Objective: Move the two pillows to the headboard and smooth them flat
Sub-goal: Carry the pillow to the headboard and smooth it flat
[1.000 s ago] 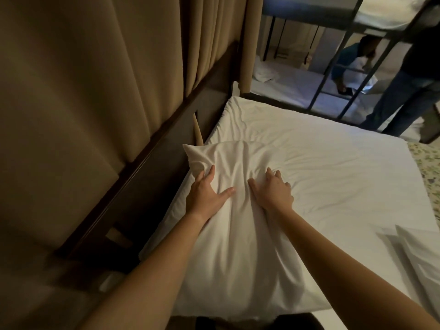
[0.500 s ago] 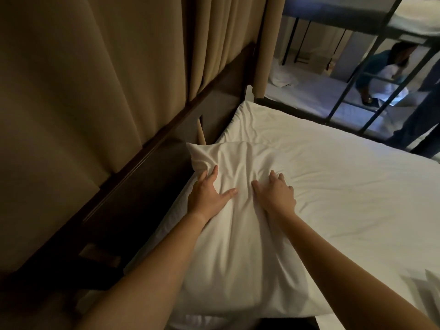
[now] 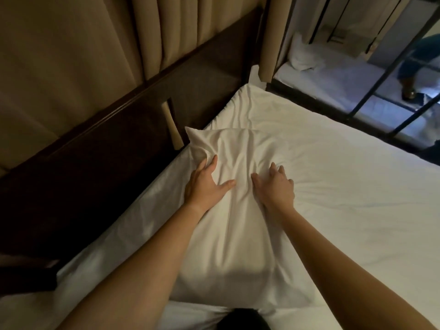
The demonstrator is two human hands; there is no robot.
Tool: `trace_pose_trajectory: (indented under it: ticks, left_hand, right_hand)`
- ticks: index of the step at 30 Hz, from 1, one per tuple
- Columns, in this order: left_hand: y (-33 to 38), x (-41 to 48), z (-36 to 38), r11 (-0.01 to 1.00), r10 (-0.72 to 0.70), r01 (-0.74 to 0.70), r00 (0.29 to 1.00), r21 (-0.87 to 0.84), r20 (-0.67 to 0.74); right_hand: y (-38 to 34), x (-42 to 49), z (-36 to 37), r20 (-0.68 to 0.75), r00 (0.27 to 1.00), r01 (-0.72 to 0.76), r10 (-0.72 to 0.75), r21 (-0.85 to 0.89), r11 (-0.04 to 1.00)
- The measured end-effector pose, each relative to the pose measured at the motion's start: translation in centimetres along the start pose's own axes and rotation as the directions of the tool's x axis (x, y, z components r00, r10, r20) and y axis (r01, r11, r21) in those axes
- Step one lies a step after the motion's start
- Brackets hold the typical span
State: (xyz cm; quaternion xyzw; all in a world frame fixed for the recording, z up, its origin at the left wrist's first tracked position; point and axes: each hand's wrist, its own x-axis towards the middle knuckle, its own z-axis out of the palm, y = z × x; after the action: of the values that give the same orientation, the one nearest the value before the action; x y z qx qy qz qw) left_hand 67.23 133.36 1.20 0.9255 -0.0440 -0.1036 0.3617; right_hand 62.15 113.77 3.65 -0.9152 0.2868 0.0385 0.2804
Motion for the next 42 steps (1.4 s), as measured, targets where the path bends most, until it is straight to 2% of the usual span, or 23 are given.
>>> trace_pose_trajectory:
  ticks: [5, 15, 21, 26, 34, 42]
  left_hand:
    - [5.0, 1.9, 1.8, 1.0, 0.006, -0.006, 1.0, 0.0, -0.011]
    - [11.9, 7.4, -0.4, 0.989, 0.145, -0.146, 0.989, 0.024, 0.031]
    - [11.2, 14.4, -1.9, 0.97, 0.233, -0.237, 0.97, 0.048, 0.074]
    - [8.7, 22.1, -3.8, 0.947, 0.286, -0.307, 0.941, 0.098, 0.179]
    - [5.8, 34.2, -5.9, 0.918, 0.346, -0.389, 0.884, 0.083, 0.313]
    - [6.3, 40.5, -5.4, 0.912, 0.363, -0.407, 0.862, 0.054, 0.353]
  right_hand:
    - [1.6, 3.0, -4.3, -0.011, 1.0, 0.002, -0.002, 0.025, 1.0]
    - [0.1, 5.7, -11.0, -0.105, 0.993, -0.044, 0.053, 0.08, 0.996]
    - [-2.9, 10.0, -8.6, -0.151, 0.979, -0.111, 0.135, 0.16, 0.981]
    - [-7.5, 14.3, -4.6, -0.147, 0.956, -0.227, 0.255, 0.182, 0.957]
    - [-14.1, 21.7, 0.3, -0.148, 0.907, -0.361, 0.395, 0.21, 0.908]
    - [-15.6, 26.6, 0.9, -0.156, 0.88, -0.416, 0.449, 0.204, 0.886]
